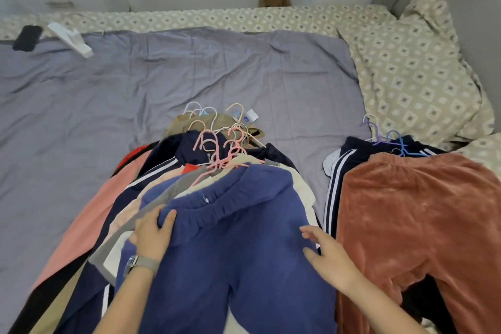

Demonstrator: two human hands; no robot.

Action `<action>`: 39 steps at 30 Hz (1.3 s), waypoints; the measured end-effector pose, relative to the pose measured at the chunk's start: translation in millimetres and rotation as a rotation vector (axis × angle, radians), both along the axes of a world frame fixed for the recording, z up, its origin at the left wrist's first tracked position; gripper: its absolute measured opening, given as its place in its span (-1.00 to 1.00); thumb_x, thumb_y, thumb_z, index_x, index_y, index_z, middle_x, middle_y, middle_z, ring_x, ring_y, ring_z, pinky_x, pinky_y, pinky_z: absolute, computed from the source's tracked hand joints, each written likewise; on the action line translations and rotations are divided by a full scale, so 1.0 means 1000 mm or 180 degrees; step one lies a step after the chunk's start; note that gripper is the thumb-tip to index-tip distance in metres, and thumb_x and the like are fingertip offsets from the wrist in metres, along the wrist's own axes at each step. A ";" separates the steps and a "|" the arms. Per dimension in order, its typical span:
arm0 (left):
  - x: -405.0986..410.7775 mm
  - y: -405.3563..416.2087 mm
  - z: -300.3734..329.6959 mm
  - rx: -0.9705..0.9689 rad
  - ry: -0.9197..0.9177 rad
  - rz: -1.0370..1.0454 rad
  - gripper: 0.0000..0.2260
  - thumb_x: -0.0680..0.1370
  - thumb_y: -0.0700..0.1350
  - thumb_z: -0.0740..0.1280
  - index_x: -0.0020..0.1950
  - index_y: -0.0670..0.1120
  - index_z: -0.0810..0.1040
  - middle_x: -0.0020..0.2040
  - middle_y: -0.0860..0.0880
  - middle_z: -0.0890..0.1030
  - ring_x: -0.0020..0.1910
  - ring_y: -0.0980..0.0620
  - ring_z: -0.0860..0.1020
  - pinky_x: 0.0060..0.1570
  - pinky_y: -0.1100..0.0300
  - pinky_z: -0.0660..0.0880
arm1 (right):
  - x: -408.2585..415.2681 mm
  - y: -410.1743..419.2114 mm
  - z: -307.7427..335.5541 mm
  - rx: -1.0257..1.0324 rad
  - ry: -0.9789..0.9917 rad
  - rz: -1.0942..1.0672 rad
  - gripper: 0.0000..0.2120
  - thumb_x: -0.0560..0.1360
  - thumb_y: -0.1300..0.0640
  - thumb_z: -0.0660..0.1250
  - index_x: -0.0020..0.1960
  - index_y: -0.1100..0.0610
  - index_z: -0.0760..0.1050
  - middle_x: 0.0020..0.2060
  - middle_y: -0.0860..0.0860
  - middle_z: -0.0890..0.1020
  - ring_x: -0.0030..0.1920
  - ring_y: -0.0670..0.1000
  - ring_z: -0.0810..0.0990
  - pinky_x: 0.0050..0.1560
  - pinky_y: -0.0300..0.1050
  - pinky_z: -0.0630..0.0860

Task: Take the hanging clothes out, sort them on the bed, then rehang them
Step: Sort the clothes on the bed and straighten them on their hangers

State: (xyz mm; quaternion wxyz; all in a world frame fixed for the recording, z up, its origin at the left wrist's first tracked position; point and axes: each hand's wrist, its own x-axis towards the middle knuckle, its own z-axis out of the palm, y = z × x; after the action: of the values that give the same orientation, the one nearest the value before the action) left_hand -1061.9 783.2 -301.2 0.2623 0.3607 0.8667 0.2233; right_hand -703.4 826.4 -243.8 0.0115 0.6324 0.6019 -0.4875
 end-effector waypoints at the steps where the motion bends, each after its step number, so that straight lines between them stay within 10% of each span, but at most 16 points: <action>1: 0.005 -0.009 0.009 0.0091 0.0026 -0.0009 -0.88 0.53 0.06 0.23 -0.18 0.09 0.47 -0.22 0.02 0.55 -0.12 -0.15 0.53 -0.07 -0.11 0.48 | 0.001 -0.003 0.003 0.0014 0.0029 -0.0004 -0.59 0.53 0.26 0.26 0.34 -0.01 0.38 0.17 -0.14 0.50 0.24 -0.20 0.41 0.23 -0.39 0.22; 8: 0.036 -0.030 0.044 -0.0246 0.1035 -0.0614 -0.73 0.54 0.00 0.29 0.24 0.12 0.50 0.00 -0.11 0.54 0.02 -0.18 0.47 -0.08 -0.09 0.40 | 0.007 -0.035 0.034 -0.0010 0.0252 -0.0036 -0.63 0.53 0.27 0.26 0.23 -0.10 0.39 0.12 -0.14 0.53 0.21 -0.15 0.45 0.27 -0.32 0.31; 17: 0.031 0.009 0.036 -0.0417 0.0701 -0.0630 -0.80 0.56 -0.15 0.24 0.14 0.02 0.55 0.12 -0.08 0.54 0.14 -0.17 0.43 -0.02 -0.10 0.32 | 0.038 -0.073 0.049 -0.0015 0.0221 -0.0272 -0.59 0.51 0.28 0.28 0.06 -0.26 0.37 0.05 -0.18 0.55 0.11 -0.20 0.51 0.00 -0.50 0.36; 25: 0.010 -0.007 0.062 -0.0025 0.0055 -0.1115 -0.92 0.44 0.22 0.24 -0.15 0.28 0.48 -0.32 0.13 0.59 -0.23 0.08 0.53 -0.07 -0.13 0.49 | 0.044 -0.079 0.048 0.0039 0.0164 -0.0356 -0.60 0.51 0.30 0.26 0.05 -0.23 0.41 0.05 -0.16 0.57 0.09 -0.17 0.53 -0.01 -0.49 0.40; 32: 0.034 -0.051 0.140 0.0586 -0.0407 -0.1070 -0.81 0.48 0.13 0.27 -0.32 0.17 0.50 -0.37 0.20 0.52 -0.32 0.18 0.45 -0.13 0.13 0.43 | 0.035 -0.065 0.067 0.0997 0.0226 -0.0214 -0.52 0.48 0.29 0.33 0.37 0.12 0.35 0.22 -0.13 0.40 0.31 -0.02 0.40 0.25 -0.35 0.20; 39: 0.082 -0.087 0.233 0.1045 -0.0379 -0.1193 -0.68 0.40 0.23 0.20 -0.31 0.05 0.58 -0.34 0.17 0.57 -0.28 0.20 0.47 -0.16 0.25 0.36 | 0.046 -0.044 0.134 0.2457 0.0293 -0.0257 -0.49 0.51 -0.09 0.20 0.42 0.06 0.34 0.36 -0.01 0.37 0.36 0.01 0.29 0.41 -0.28 0.05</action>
State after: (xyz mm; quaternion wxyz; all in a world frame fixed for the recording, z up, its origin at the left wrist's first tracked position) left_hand -979.9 696.2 -68.2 0.2876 0.5390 0.7199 0.3293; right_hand -657.4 782.6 -109.7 -0.2735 0.5908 0.7155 -0.2532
